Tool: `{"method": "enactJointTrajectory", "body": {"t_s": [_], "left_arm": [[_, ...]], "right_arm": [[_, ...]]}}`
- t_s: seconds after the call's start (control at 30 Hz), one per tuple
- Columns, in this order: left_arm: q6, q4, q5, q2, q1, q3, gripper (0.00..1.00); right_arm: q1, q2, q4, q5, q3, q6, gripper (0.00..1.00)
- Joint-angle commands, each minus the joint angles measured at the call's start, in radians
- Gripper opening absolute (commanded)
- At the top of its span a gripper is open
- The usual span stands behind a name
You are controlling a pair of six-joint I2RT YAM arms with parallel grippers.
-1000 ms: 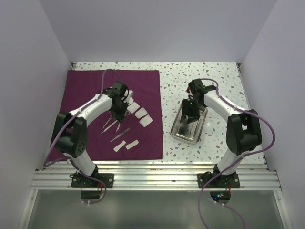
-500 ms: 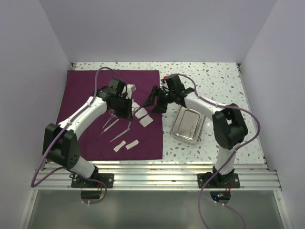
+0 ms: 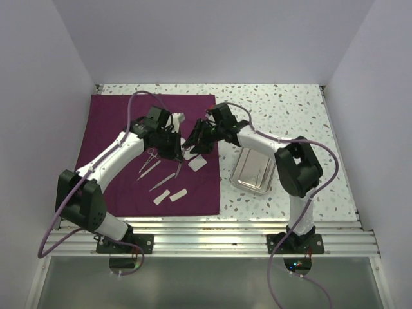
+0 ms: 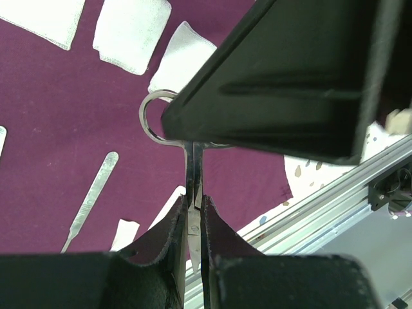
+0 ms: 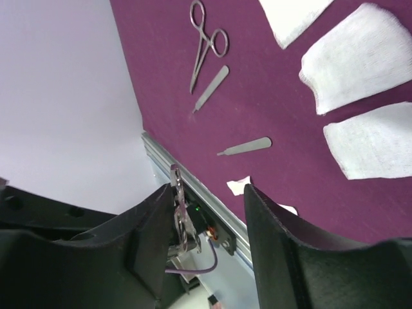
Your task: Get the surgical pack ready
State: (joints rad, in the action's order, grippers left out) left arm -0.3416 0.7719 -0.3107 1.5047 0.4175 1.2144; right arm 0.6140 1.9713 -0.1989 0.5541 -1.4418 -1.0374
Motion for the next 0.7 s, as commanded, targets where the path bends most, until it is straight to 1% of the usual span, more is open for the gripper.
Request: {"method": "enactJointTrajectory", "body": {"t_s": [0.0,0.03,0.13,0.17,0.2,0.23,0.27,0.3,0.33,0.37,0.4,0.43,0.47,0.5,0.53,0.6,0.63,0.67], "left_arm": [[-0.014,-0.037,-0.024,-0.026,0.006,0.008,0.00],[-0.013,-0.037,-0.022,-0.020,0.006,0.010,0.00],[-0.007,-0.039,-0.024,-0.005,0.006,0.020,0.00],[-0.005,-0.039,-0.021,-0.001,0.004,0.028,0.00],[-0.001,-0.036,-0.018,0.005,0.004,0.033,0.00],[0.004,-0.028,-0.001,0.011,0.004,0.046,0.05],[0.015,-0.013,0.011,0.014,0.000,0.054,0.17],[0.021,-0.010,0.024,0.015,-0.006,0.059,0.30],[0.027,-0.005,0.060,0.012,-0.012,0.065,0.50],[0.033,-0.002,0.082,0.011,-0.023,0.065,0.57],[0.053,0.004,0.097,0.008,-0.057,0.063,0.60],[0.065,0.006,0.119,0.008,-0.080,0.063,0.63],[0.078,0.009,0.134,0.011,-0.129,0.065,0.63],[0.110,0.012,0.169,0.017,-0.152,0.065,0.63],[0.127,0.009,0.195,0.025,-0.173,0.062,0.63],[0.171,0.012,0.264,0.049,-0.216,0.065,0.61],[0.182,0.015,0.307,0.080,-0.227,0.073,0.58],[0.194,0.013,0.350,0.095,-0.236,0.073,0.58]], "right_arm": [[0.027,0.012,0.024,0.027,-0.046,-0.016,0.49],[0.030,0.014,0.032,0.032,-0.046,-0.018,0.48],[0.035,0.024,0.035,0.044,-0.046,-0.026,0.35],[0.035,0.023,0.029,0.047,-0.046,-0.021,0.21],[0.032,0.021,0.023,0.047,-0.046,-0.015,0.15],[0.029,0.018,0.000,0.041,-0.046,0.006,0.08],[0.021,0.011,-0.016,0.040,-0.046,0.020,0.00],[0.006,0.006,-0.037,0.035,-0.045,0.039,0.00],[-0.006,-0.003,-0.100,0.026,-0.043,0.062,0.00],[-0.019,-0.012,-0.140,-0.003,-0.046,0.124,0.00],[-0.051,-0.035,-0.186,-0.020,-0.046,0.161,0.00],[-0.069,-0.051,-0.267,-0.037,-0.036,0.225,0.00],[-0.091,-0.067,-0.302,-0.071,-0.023,0.253,0.00],[-0.146,-0.087,-0.336,-0.086,-0.008,0.278,0.00],[-0.176,-0.126,-0.409,-0.107,0.027,0.331,0.00],[-0.265,-0.169,-0.483,-0.201,0.055,0.394,0.00],[-0.290,-0.211,-0.522,-0.224,0.087,0.458,0.00],[-0.312,-0.227,-0.539,-0.246,0.101,0.485,0.00]]}}
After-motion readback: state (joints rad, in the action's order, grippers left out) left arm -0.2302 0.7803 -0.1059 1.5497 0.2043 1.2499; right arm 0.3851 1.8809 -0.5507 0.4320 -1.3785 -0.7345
